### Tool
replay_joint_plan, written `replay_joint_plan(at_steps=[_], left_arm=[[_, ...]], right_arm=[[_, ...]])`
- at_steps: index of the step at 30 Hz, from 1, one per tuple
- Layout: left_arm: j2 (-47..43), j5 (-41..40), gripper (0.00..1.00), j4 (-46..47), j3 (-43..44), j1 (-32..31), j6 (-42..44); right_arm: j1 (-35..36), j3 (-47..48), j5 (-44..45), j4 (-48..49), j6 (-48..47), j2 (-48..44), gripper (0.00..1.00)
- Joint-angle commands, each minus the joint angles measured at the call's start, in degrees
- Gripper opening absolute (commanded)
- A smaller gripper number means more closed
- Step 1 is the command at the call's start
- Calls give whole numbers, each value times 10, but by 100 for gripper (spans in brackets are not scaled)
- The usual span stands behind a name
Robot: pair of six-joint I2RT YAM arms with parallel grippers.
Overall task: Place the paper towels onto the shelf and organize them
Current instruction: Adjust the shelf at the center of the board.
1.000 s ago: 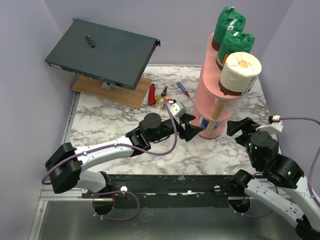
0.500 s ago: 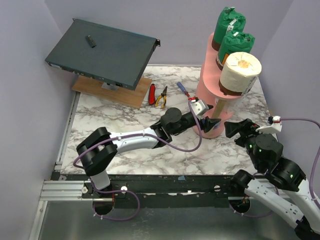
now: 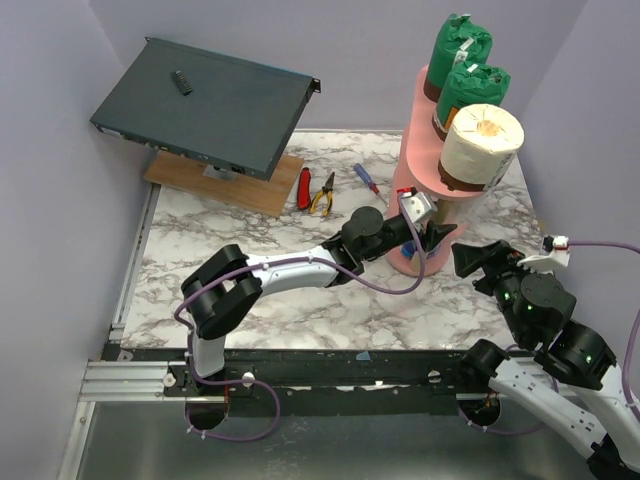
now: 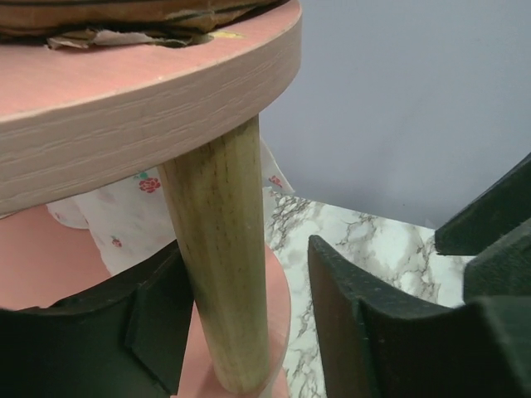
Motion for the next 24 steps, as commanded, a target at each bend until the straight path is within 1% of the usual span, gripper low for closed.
replay_joint_plan(at_steps=[1, 8, 12, 13, 24], left_arm=[[18, 3, 45, -1, 21, -2, 6], [-3, -22, 17, 18, -13, -2, 21], [-24, -56, 2, 34, -42, -2, 29], [-32, -67, 0, 37, -50, -1, 33], [-148, -167, 0, 45, -166, 0, 85]], right_arm=[[3, -9, -3, 12, -15, -8, 86], [2, -15, 6, 20, -19, -8, 86], [3, -18, 10, 23, -17, -7, 86], [2, -20, 13, 23, -15, -6, 86], [2, -46, 54, 37, 33, 12, 86]])
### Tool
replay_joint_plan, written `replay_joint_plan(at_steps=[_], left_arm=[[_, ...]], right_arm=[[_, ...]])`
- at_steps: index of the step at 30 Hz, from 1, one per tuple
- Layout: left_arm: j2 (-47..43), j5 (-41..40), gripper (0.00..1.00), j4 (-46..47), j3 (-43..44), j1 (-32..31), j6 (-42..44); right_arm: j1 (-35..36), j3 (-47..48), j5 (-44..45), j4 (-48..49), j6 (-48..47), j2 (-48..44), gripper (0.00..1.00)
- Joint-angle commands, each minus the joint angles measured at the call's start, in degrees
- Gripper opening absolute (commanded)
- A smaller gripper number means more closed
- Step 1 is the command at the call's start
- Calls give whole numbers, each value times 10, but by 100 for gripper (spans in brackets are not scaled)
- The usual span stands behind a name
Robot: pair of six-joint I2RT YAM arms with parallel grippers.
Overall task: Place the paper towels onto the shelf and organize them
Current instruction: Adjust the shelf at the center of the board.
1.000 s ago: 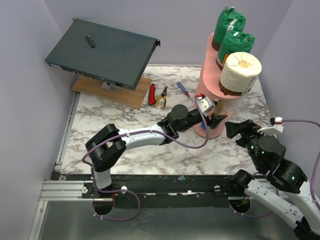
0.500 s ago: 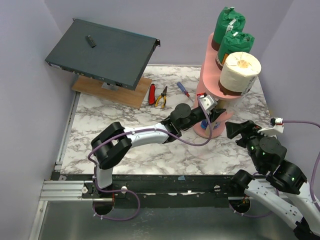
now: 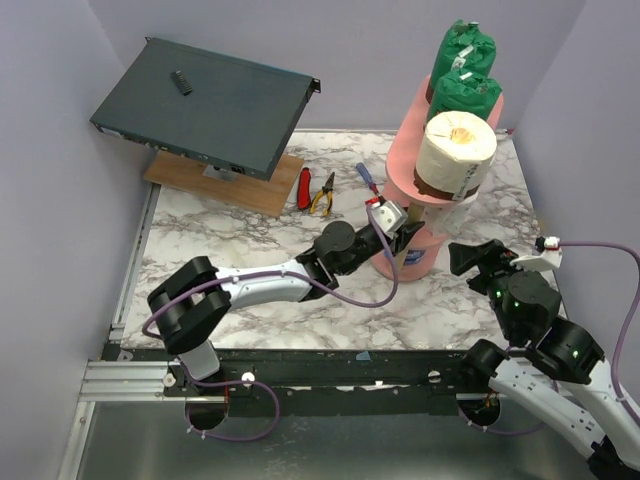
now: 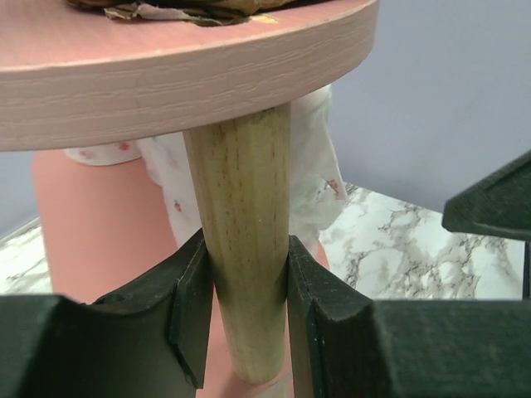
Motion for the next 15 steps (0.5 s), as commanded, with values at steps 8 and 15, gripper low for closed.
replay_joint_plan(at_steps=[8, 15], left_arm=[[-145, -126, 0, 17, -135, -2, 76], [-213, -132, 0, -2, -185, -2, 64]], right_arm=[[3, -33, 56, 33, 51, 23, 86], [2, -63, 15, 111, 9, -2, 79]])
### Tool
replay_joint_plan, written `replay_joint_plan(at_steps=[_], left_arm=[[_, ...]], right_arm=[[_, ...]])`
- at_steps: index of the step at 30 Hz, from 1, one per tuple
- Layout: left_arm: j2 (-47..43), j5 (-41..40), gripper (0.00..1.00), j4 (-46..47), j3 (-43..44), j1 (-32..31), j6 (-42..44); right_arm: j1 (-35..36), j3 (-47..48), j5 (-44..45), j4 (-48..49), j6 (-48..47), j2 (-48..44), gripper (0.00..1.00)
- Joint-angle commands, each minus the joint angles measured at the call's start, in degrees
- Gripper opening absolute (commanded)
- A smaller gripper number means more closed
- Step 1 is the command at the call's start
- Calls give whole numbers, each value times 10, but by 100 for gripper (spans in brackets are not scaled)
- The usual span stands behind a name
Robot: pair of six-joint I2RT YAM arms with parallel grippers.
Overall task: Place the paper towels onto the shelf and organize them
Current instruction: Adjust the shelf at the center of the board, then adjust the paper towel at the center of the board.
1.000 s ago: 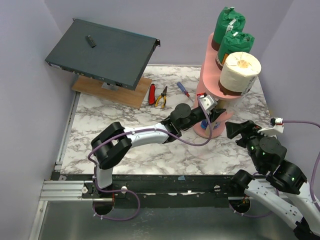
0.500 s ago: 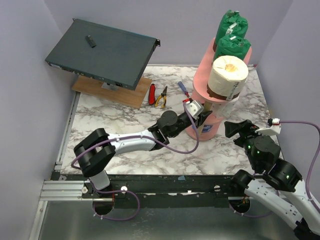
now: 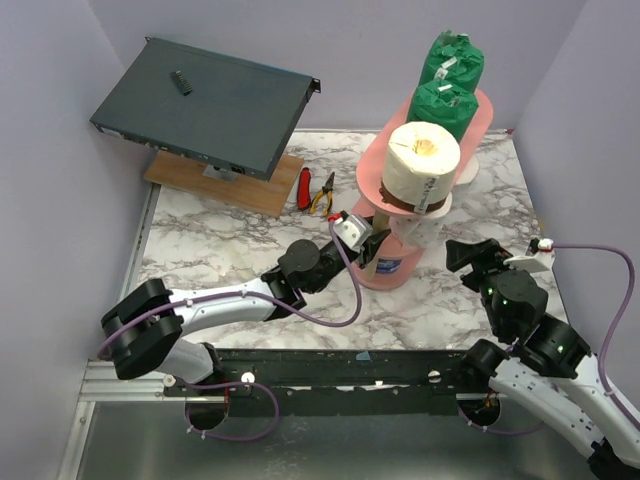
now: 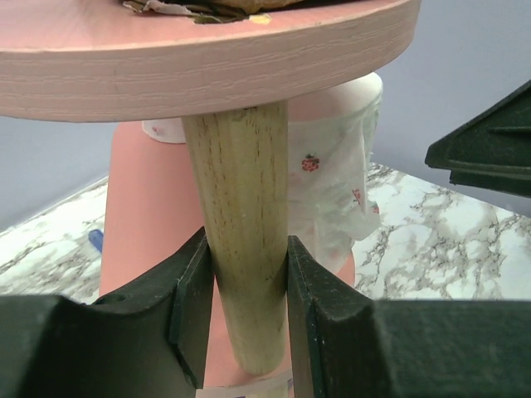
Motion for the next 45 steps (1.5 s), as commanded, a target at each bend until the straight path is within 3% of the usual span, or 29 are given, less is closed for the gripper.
replay_joint_plan(at_steps=[1, 5, 11, 20, 31, 45], left_arm=[[-64, -52, 0, 2, -37, 4, 40], [-108, -66, 0, -13, -66, 3, 35], [-170, -108, 0, -65, -103, 4, 18], [-214, -112, 0, -95, -126, 2, -5], [-239, -121, 0, -114, -137, -7, -30], [-242, -132, 0, -123, -138, -13, -32]], right_arm=[[3, -23, -31, 84, -43, -10, 76], [2, -15, -55, 108, -69, 33, 64], [3, -13, -118, 164, -111, 74, 60], [3, -55, -197, 283, -156, 107, 39], [2, -54, -235, 348, -156, 184, 37], [2, -52, -250, 379, -158, 212, 38]])
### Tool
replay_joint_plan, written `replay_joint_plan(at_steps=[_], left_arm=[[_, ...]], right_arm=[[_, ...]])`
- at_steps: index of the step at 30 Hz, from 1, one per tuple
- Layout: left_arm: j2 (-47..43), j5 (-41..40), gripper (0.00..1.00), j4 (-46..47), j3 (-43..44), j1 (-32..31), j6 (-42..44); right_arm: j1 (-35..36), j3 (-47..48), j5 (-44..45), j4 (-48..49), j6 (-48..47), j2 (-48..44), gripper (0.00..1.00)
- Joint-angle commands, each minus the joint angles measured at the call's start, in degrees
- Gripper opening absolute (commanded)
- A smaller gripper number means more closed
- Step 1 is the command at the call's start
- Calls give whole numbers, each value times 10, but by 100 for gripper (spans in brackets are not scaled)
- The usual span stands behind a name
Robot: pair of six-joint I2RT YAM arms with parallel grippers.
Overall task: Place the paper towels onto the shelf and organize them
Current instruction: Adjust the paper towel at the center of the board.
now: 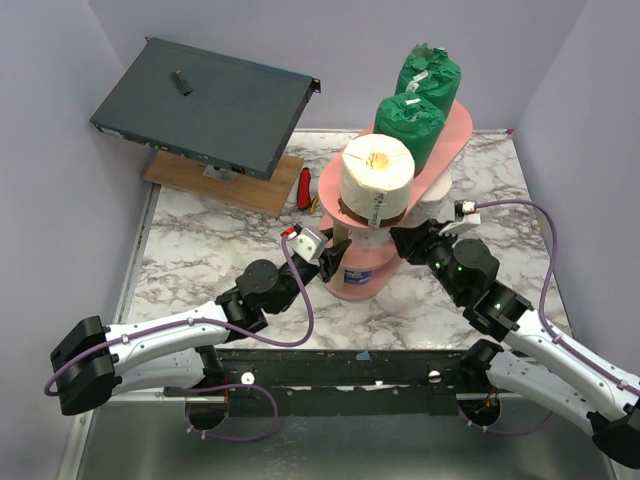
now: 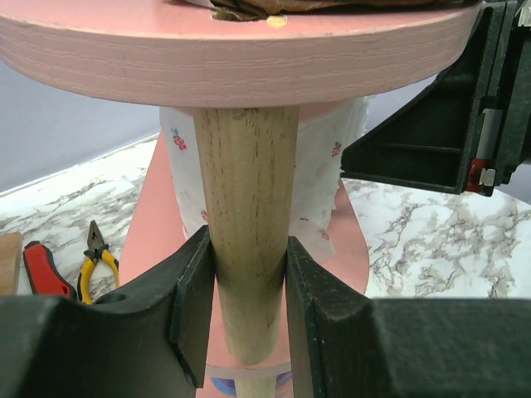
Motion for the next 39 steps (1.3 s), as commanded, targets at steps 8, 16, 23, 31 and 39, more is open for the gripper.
replay_joint_plan(at_steps=[8, 16, 23, 31, 39], left_arm=[[-10, -67, 0, -4, -7, -2, -1], [-22, -88, 0, -16, -10, -2, -10], [-35, -95, 0, -21, -18, -3, -16], [-43, -96, 0, -30, -18, -6, -24], [-44, -92, 0, -39, -17, -11, -34]], right_arm=[[3, 28, 32, -100, -25, -109, 38], [2, 54, 212, -223, -10, -178, 33], [2, 38, 255, -210, -13, -136, 35], [3, 45, 254, -131, -51, -72, 35], [3, 34, 230, -59, -90, -26, 35]])
